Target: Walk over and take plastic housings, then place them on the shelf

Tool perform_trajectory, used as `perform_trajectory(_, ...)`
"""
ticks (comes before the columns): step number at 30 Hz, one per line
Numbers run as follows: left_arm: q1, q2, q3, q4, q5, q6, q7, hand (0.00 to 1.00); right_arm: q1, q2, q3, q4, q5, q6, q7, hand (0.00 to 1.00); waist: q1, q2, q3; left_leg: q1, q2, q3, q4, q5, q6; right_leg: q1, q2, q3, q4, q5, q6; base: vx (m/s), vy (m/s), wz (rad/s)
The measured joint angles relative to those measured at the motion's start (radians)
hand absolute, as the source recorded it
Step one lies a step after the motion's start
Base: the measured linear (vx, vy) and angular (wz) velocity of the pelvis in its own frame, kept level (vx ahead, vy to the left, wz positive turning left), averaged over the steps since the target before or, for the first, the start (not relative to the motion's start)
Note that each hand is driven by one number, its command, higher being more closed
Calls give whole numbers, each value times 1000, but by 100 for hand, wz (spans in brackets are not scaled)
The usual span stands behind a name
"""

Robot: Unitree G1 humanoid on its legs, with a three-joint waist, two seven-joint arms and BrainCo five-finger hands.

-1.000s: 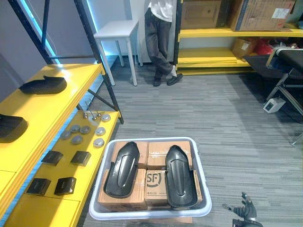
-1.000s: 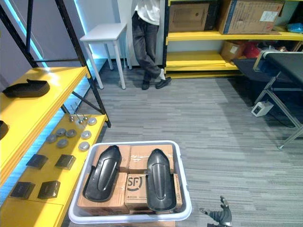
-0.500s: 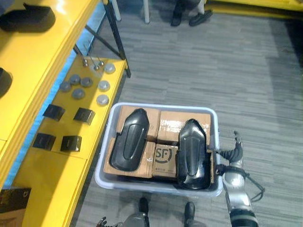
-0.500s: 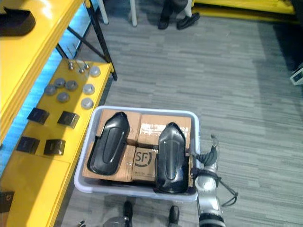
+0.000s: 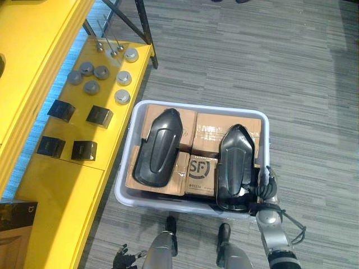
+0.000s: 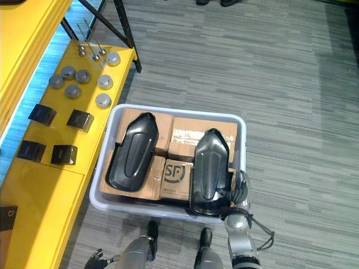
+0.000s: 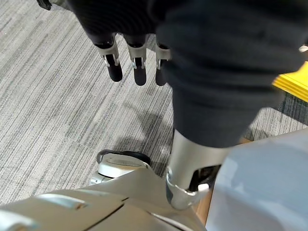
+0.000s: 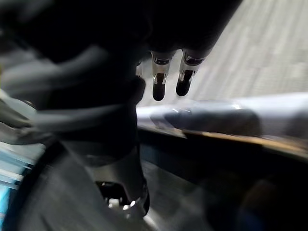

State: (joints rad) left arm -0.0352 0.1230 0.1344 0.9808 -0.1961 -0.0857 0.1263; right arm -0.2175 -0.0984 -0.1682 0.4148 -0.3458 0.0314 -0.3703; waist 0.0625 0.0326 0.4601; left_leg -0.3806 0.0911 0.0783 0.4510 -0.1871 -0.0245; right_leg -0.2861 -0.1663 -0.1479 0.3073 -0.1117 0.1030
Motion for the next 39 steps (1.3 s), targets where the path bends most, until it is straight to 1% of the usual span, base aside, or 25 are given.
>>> perform_trajectory(3, -21, 4, 0, 2, -3, -1, 2, 0, -47, -7, 9, 74, -32, 6, -1, 100, -6, 0, 0, -68, 1, -18, 69, -15, -2, -74, -4, 0, 90, -31, 0, -181, -18, 7)
perform_trajectory(4, -29, 6, 0, 3, -15, -2, 6, 0, -85, -8, -6, 96, -45, 16, -7, 100, -15, 0, 0, -97, 1, -27, 102, -20, -2, -101, -9, -2, 134, -46, -1, -134, -34, 19)
perform_trajectory(6, -41, 9, -1, 8, -21, -4, 19, 0, -146, -20, -27, 146, -46, 25, -15, 100, -20, -1, 0, -138, 8, -36, 154, -39, -3, -143, -12, -2, 199, -68, -2, -207, -29, 8)
perform_trajectory(7, -52, 9, -1, 12, -31, -7, 26, 0, -185, -35, -30, 172, -48, 33, -26, 100, -20, -1, 0, -166, 11, -38, 189, -49, -1, -173, -14, 0, 236, -81, -2, -242, -18, 0)
perform_trajectory(10, -75, 8, 0, 11, -52, -12, 35, 0, -247, -67, -40, 198, -47, 44, -40, 100, -15, 0, 1, -226, 15, -51, 237, -54, 0, -233, -19, 0, 294, -91, -4, -198, -29, 3)
perform_trajectory(13, -83, 4, 0, 6, -57, -12, 40, 0, -257, -73, -59, 205, -42, 64, -41, 100, 3, 1, 1, -228, 17, -52, 245, -52, 1, -238, -19, 0, 307, -92, -6, -110, -43, 1)
perform_trajectory(18, -83, 4, -3, -1, -57, -12, 40, 0, -257, -93, -33, 197, -44, 69, -36, 100, 2, 0, 1, -221, 15, -51, 232, -43, 2, -232, -22, -1, 297, -89, -8, -19, -28, 1)
perform_trajectory(21, -78, 2, -13, -8, -59, -11, 39, 0, -234, -113, 3, 168, -73, 71, -28, 100, 3, 0, 1, -163, 5, -51, 187, -31, 0, -174, -29, -7, 264, -87, -9, 67, -42, 11)
perform_trajectory(23, -52, -5, -27, -81, -81, -14, 36, 0, -148, -144, 32, 28, -116, 74, -16, 100, -1, -1, 1, -86, -11, -53, 122, -13, -2, -97, -39, -27, 217, -83, -6, 102, -37, 19)
perform_trajectory(24, -42, -7, -27, -110, -91, -15, 36, 0, -126, -153, 31, -8, -129, 74, -13, 100, -3, -1, 0, -65, -15, -55, 104, -7, -4, -75, -41, -30, 201, -81, -5, 135, -44, 18)
perform_trajectory(25, -18, -12, -27, -184, -115, -18, 37, 0, -87, -176, 32, -63, -172, 73, -3, 100, -3, -2, 0, -20, -19, -55, 67, 4, -5, -29, -43, -37, 169, -73, -5, 86, -28, 12)
perform_trajectory(26, -5, -14, -27, -223, -127, -20, 38, 0, -69, -187, 31, -84, -190, 73, 1, 100, -3, -3, 0, 4, -21, -55, 49, 10, -8, -5, -43, -41, 151, -69, -6, 114, -40, 13)
perform_trajectory(27, 21, -15, -27, -311, -141, -23, 44, 0, -39, -208, 31, -118, -222, 73, 5, 100, -9, -5, -2, 53, -24, -55, 10, 23, -12, 44, -44, -54, 116, -58, -3, 109, -41, 10)
perform_trajectory(28, 50, -15, -25, -405, -145, -30, 48, 0, -21, -217, 28, -144, -247, 73, 11, 100, -18, -12, -12, 93, -27, -55, -29, 33, -15, 83, -42, -59, 82, -52, -3, 124, -46, 8)
perform_trajectory(29, 62, -15, -25, -447, -145, -34, 51, 0, -13, -219, 24, -158, -256, 73, 14, 100, -22, -16, -21, 107, -28, -54, -47, 39, -15, 97, -42, -61, 68, -49, -3, 112, -35, 3)
perform_trajectory(31, 84, -19, -26, -589, -142, -40, 70, 0, 7, -222, 4, -200, -289, 72, 23, 100, -29, -26, -50, 159, -30, -53, -115, 61, -21, 144, -35, -68, 5, -25, -2, 92, -25, 3)
perform_trajectory(32, 89, -24, -26, -686, -134, -41, 81, 0, 28, -224, -8, -233, -298, 72, 30, 100, -39, -30, -77, 189, -32, -58, -159, 76, -19, 183, -31, -85, -45, -6, 2, 70, -24, 9)
perform_trajectory(33, 90, -27, -25, -707, -133, -41, 83, 0, 32, -225, -12, -239, -302, 72, 32, 100, -40, -30, -82, 197, -33, -59, -168, 77, -18, 192, -29, -88, -55, -2, 2, 98, -34, 13)
perform_trajectory(35, 94, -33, -28, -848, -116, -42, 88, 0, 39, -259, -18, -253, -322, 69, 49, 100, -48, -41, -130, 243, -41, -61, -217, 90, -17, 243, -29, -97, -109, 15, 11, 87, -16, 7)
perform_trajectory(38, 78, -27, -62, -962, -116, -51, 89, 0, 38, -308, -16, -288, -338, 67, 57, 100, -49, -40, -195, 288, -51, -61, -273, 105, -10, 297, -29, -110, -183, 45, 19, 94, 10, 3)
perform_trajectory(39, 74, -21, -79, -973, -126, -55, 87, 0, 32, -316, -12, -292, -348, 64, 58, 100, -49, -40, -206, 300, -52, -60, -283, 106, -9, 309, -29, -111, -196, 50, 22, 77, 21, 0)
